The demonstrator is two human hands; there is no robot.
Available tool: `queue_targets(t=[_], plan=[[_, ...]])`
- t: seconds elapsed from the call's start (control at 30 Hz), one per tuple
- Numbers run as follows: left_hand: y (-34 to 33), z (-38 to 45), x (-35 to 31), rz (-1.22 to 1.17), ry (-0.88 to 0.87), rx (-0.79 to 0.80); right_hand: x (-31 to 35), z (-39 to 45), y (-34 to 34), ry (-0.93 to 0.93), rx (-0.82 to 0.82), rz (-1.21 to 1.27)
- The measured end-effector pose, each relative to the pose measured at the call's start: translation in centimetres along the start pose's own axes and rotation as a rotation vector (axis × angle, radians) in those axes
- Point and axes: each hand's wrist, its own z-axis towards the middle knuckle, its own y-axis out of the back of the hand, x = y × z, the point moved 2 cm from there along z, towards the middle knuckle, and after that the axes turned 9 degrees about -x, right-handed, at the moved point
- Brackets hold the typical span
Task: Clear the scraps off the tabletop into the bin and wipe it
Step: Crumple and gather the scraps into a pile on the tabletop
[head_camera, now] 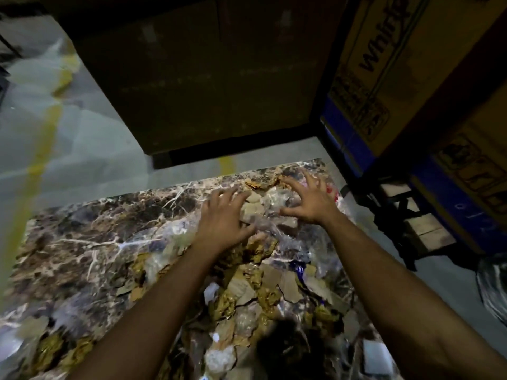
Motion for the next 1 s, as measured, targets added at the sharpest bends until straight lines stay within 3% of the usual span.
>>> queue_targets(t=[0.17, 0.33, 0.5, 0.7, 1.0], plan=[[-5.4, 9.2, -2.4, 0.014, -0.017, 0.351, -3.4, 2.3, -2.4, -0.093, 0.199, -0.045], [-9.5, 9.5, -1.9, -0.039, -0.020, 0.514, -2.8, 2.7, -4.3, -0.033, 0.223, -0.081], [-10.4, 7.4, -2.0, -0.055, -0.056, 0.318, -1.6, 2.0, -5.5, 0.065, 0.154, -0.118], [-9.8, 6.0, -1.9, -0.489, 0.014, 0.191, -0.2, 1.7, -6.0, 0.073, 0.046, 0.117], [1.6, 0.8, 2.4, -0.465, -0.099, -0.128, 9.0, -3.2, -0.7, 0.311, -0.284, 0.385]])
